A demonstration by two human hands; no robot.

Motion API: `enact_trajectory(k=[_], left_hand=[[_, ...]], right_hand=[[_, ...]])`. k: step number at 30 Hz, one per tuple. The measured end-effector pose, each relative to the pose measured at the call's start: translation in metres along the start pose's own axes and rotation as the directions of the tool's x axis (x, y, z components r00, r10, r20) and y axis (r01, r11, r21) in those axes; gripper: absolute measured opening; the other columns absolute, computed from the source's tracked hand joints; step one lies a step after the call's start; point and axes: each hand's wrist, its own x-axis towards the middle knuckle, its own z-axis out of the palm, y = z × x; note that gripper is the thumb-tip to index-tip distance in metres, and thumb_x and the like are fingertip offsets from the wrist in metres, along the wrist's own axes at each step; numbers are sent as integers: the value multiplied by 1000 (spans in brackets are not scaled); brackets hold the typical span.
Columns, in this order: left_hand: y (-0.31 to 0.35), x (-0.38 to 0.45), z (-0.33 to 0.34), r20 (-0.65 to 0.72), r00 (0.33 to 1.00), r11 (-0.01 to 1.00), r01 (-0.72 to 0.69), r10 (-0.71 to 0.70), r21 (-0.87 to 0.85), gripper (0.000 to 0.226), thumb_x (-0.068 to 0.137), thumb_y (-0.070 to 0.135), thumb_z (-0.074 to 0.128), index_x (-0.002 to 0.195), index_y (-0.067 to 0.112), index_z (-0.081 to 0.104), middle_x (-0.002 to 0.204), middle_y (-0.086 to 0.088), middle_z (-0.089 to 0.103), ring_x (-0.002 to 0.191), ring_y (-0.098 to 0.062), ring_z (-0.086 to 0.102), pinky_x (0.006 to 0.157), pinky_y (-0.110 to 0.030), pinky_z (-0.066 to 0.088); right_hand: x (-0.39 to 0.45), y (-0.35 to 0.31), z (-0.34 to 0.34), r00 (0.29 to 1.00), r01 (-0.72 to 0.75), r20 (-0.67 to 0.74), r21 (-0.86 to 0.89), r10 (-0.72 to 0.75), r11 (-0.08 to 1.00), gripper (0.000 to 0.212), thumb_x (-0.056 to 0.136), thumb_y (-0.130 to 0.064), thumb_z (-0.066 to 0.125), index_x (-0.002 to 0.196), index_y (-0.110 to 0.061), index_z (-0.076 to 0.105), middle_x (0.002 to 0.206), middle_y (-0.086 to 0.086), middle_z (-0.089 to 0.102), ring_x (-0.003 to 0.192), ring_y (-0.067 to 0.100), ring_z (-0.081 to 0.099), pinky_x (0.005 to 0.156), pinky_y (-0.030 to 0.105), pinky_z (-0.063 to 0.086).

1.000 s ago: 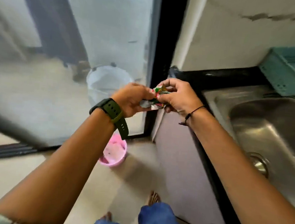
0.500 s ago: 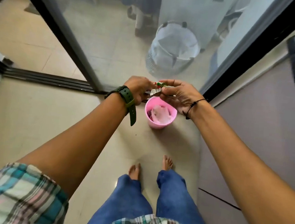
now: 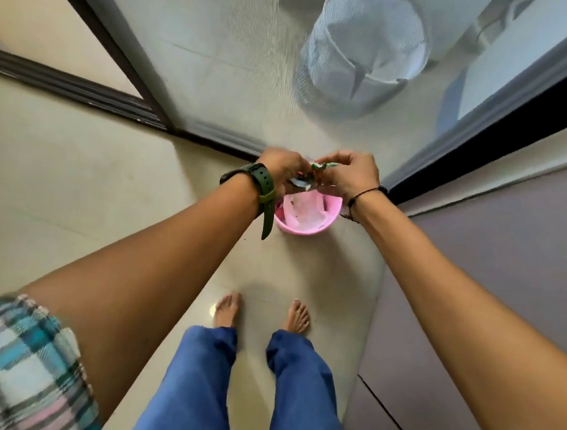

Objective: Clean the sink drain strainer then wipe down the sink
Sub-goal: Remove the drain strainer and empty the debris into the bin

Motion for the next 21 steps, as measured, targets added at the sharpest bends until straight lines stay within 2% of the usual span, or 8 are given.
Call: enact_trajectory(k=[2,8,12,14,16,18,19,21], left_hand=[[-23,40,4,-11,998,998,62,-62,3,26,83,-9,51,108,-8,54,98,-22,60,77,-29,62,49,-32,55],[-100,178,11,23,971,971,238,-238,4,38,88,-6,38,125,-3,45,81,-11,54,70,-21,57,68,-35,52],[-135,273,20,-84,962,965,262,-260,8,43,91,-6,27,128,3,46,68,-6,38,55,-12,37,47,-21,37],[-160,316,15,-96,977,981,193,-191,13,35,91,-5,24,106,2,55,64,-5,33,52,-11,28,39,-17,30],[-215,345,-6,-172,952,908,295,-253,298,29,90,-4,26,93,5,53,80,-11,43,68,-12,40,56,-14,42],[-291,361,-35,-194,939,745,343,-283,573,34,94,5,31,125,8,46,115,-4,44,105,-12,41,101,-21,37],[-320,357,-40,-132,934,705,339,-332,624,39,97,14,30,136,12,36,127,-3,42,119,-14,38,110,-26,27],[-372,322,-70,-157,966,509,243,-206,826,41,98,27,26,138,15,28,137,-2,38,129,-15,33,111,-27,23]], right_hand=[[35,33,8,999,-50,-2,-30,50,998,33,70,18,57,60,-13,65,68,10,64,56,21,59,45,22,55],[151,147,43,985,-170,-59,-96,165,981,29,71,15,55,83,-4,74,95,21,71,86,36,69,81,43,58],[219,210,72,984,-177,-55,-213,169,961,29,72,10,57,83,-10,76,92,15,74,82,26,66,83,36,57],[247,235,84,986,-162,-18,-311,164,937,31,74,6,56,89,-13,76,98,12,74,87,24,65,86,32,55],[270,254,95,979,-181,24,-376,204,909,31,77,1,58,100,-13,74,107,12,72,99,29,64,93,35,52],[285,265,101,961,-226,53,-410,270,884,32,80,-5,59,109,-11,70,115,16,68,102,32,63,94,35,51],[290,268,104,954,-241,60,-436,295,867,33,81,-7,58,113,-9,67,117,17,66,101,31,63,90,34,51],[296,271,106,941,-267,52,-493,334,828,36,82,-10,57,117,-3,62,121,20,62,103,30,62,86,35,50]])
